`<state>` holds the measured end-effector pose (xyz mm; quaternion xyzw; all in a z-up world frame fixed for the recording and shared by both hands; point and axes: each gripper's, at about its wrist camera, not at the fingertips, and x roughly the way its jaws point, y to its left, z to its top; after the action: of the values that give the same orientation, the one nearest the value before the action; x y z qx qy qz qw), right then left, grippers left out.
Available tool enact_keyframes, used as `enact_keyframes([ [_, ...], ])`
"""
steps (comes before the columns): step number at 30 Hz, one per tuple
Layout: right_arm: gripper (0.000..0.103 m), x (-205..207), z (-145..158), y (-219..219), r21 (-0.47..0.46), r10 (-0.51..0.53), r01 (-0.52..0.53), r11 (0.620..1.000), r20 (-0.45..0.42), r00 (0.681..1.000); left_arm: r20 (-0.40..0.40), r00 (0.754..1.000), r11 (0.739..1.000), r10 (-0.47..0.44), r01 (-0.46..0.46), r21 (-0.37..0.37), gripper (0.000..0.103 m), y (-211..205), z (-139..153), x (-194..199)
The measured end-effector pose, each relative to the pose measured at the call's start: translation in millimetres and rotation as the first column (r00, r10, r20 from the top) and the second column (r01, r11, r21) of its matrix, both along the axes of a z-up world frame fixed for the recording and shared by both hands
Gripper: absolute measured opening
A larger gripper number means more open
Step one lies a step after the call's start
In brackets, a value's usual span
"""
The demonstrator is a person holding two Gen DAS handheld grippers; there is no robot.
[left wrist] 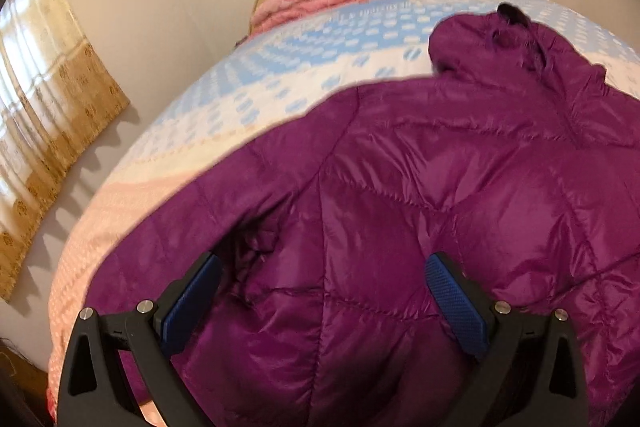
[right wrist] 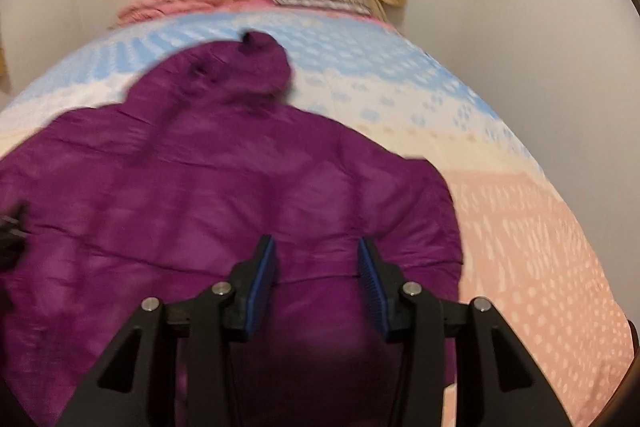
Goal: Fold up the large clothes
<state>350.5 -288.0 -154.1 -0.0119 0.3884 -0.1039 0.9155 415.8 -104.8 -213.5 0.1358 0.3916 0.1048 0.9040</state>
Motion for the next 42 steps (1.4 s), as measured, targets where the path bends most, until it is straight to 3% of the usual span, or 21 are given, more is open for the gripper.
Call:
enact_keyframes([
  [2,0.053,6.2,-7.5,13.5,0.040,0.055,-0.054,0.998,-0.037,0.998,-0.003,1.000,1.000,0.003,-0.003,-0.005,0.102,1.4,0.2,1.4],
  [5,0.053,16.7,-32.5,23.0,0.019,0.065,-0.064,0.998,-0.086,0.994,-0.013,1.000,1.000,0.002,-0.003,-0.023,0.102,4.7,-2.2,3.3],
  [12,0.053,16.9,-39.7,21.9,0.008,0.061,-0.060,0.998,-0.075,0.995,-0.021,1.000,1.000,0.001,-0.002,-0.029,0.102,4.7,-4.2,4.2],
  [17,0.053,16.1,-39.7,35.0,-0.059,0.054,-0.059,0.997,-0.076,0.996,-0.031,0.999,0.998,-0.006,0.004,-0.064,0.102,6.9,-2.7,6.2],
  [20,0.053,15.2,-39.6,34.5,-0.069,0.054,-0.059,0.996,-0.076,0.996,-0.019,1.000,0.998,-0.004,0.003,-0.067,0.102,17.1,8.5,-1.4],
  [25,0.054,16.3,-39.3,32.4,-0.058,0.052,-0.057,0.997,-0.082,0.995,0.089,0.996,0.997,0.030,-0.024,-0.073,0.102,63.4,51.7,-36.3],
  [27,0.062,15.0,-33.1,29.6,-0.058,0.036,-0.042,0.997,-0.093,0.995,0.111,0.993,0.998,0.046,-0.040,-0.057,0.102,86.6,62.3,-49.1],
  [29,0.077,9.7,-24.3,27.6,-0.052,0.024,-0.028,0.998,-0.085,0.996,0.128,0.988,0.996,0.091,-0.088,-0.027,0.102,121.7,67.6,-67.4],
  [30,0.079,1.3,-17.8,27.7,-0.023,0.027,-0.029,0.999,-0.064,0.998,0.128,0.985,0.993,0.114,-0.113,-0.015,0.102,136.5,66.8,-74.4],
  [32,0.082,-12.8,-9.3,34.3,0.018,0.062,-0.061,0.998,-0.042,0.997,0.111,0.975,0.981,0.190,-0.192,0.007,0.102,181.7,59.3,-92.4],
  [36,0.087,-41.5,-0.8,64.6,-0.019,0.154,-0.155,0.988,-0.020,0.988,0.059,0.941,0.941,0.334,-0.336,0.035,0.102,254.0,38.5,-122.4],
  [42,0.088,-74.5,4.0,91.9,-0.019,0.219,-0.218,0.976,0.016,0.976,-0.027,0.861,0.860,0.508,-0.508,-0.041,0.102,338.9,15.0,-177.2],
])
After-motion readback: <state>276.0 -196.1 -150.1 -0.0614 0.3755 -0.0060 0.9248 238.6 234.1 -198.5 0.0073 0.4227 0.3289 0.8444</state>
